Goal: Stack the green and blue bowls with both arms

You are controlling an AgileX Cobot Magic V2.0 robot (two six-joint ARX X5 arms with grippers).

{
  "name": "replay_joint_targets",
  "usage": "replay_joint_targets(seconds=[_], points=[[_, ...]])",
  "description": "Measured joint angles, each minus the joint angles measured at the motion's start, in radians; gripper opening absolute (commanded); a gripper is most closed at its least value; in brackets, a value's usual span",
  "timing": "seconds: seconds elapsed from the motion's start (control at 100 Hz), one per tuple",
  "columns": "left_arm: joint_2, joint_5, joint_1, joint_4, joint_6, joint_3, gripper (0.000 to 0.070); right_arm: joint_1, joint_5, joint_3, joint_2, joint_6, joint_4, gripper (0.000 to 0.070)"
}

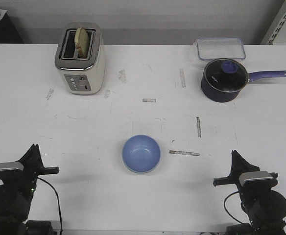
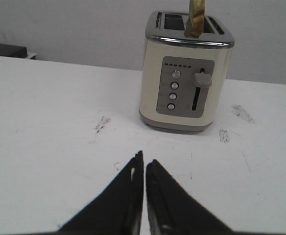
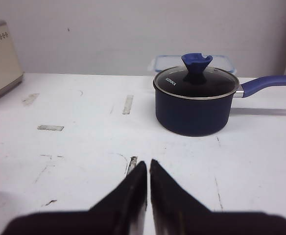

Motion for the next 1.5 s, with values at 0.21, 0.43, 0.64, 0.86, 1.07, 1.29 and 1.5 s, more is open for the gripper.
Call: replay_joint_targets(seconds=[0.21, 0.43, 0.64, 0.86, 1.07, 1.29, 1.5], points=[[-0.156, 0.003, 0.019, 0.209, 0.107, -0.269, 0.0002, 0.0, 0.0, 0.0, 0.0, 0.0, 0.0, 0.0007], [-0.236, 0.036, 0.033, 0.268, 0.156, -0.432, 0.0002, 0.0, 0.0, 0.0, 0.0, 0.0, 0.0, 0.0007], [-0.237, 0.048, 0.033, 0.338, 0.16, -0.456, 0.0002, 0.0, 0.0, 0.0, 0.0, 0.0, 0.0, 0.0007], [-0.237, 0.048, 0.033, 0.33, 0.161, -0.456, 0.0002, 0.0, 0.0, 0.0, 0.0, 0.0, 0.0, 0.0007], [-0.237, 0.048, 0.033, 0.33, 0.161, -0.456, 0.0002, 0.0, 0.0, 0.0, 0.0, 0.0, 0.0, 0.0007], [-0.237, 0.048, 0.033, 0.33, 0.161, -0.456, 0.0002, 0.0, 0.0, 0.0, 0.0, 0.0, 0.0, 0.0007], [-0.237, 0.048, 0.033, 0.33, 0.161, -0.456, 0.0002, -0.004, 0.002, 0.0, 0.0, -0.024, 0.003, 0.0007]])
